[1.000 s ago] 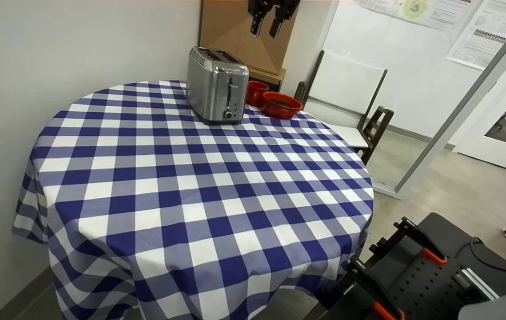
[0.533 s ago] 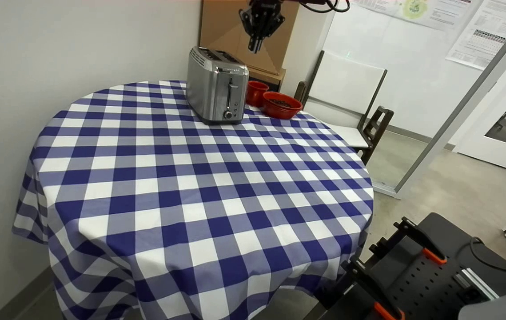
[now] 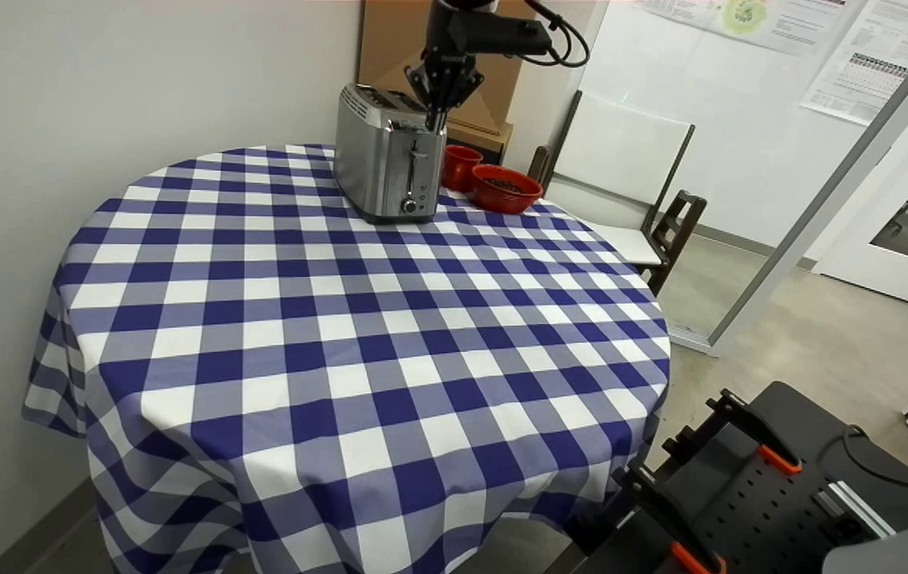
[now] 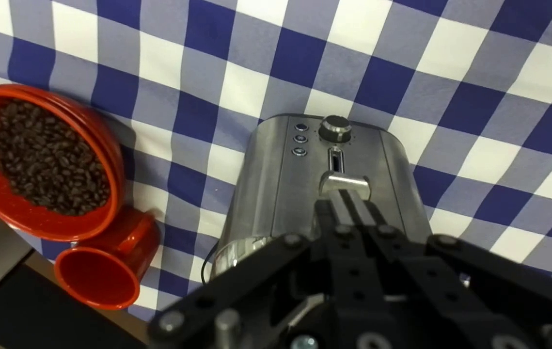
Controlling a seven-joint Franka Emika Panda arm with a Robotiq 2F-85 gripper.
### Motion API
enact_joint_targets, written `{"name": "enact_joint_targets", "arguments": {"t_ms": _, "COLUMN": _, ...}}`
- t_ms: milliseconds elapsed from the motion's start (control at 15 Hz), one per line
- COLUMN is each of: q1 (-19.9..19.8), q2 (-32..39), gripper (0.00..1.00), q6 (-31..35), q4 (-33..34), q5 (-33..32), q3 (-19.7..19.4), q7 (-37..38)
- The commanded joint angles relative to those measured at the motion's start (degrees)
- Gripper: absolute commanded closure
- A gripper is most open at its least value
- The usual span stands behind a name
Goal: Push down the lever of the toaster
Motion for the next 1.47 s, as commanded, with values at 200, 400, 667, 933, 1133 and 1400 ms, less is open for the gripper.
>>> {"name": "enact_joint_targets", "arguments": {"t_ms": 200, "q1": 2.1, "q2": 7.7, "gripper": 1.00, "q6": 4.0, "q4": 6.5, "q5": -1.5, "q3": -3.3, "q7": 2.1}}
{"name": "enact_joint_targets", "arguments": {"t_ms": 400, "q1": 2.9, "q2": 10.2, "gripper": 1.00, "q6": 5.6, "q4": 7.8, "q5": -1.2, "q3": -4.2, "q7": 2.4}}
{"name": "enact_joint_targets", "arguments": {"t_ms": 667, "q1": 3.5, "q2": 11.6, "gripper": 1.00, "q6": 4.9, "q4": 8.1, "q5": -0.7, "q3": -4.3, "q7": 2.4}}
{"name": "enact_joint_targets", "arguments": {"t_ms": 933, "q1": 3.7, "q2": 13.6, "gripper": 1.00, "q6": 4.3, "q4": 8.0, "q5": -0.6, "q3": -4.4, "q7": 2.3}}
{"name": "enact_joint_targets", "arguments": {"t_ms": 1133, "q1": 3.7, "q2": 15.5, "gripper": 1.00, "q6": 3.6, "q4": 8.8, "q5": -0.3, "q3": -4.3, "q7": 2.2}}
{"name": "enact_joint_targets", "arguments": {"t_ms": 1400, "q1": 3.2, "q2": 17.1, "gripper": 1.00, "q6": 1.3, "q4": 9.7, "q5": 0.2, "q3": -4.8, "q7": 2.6}}
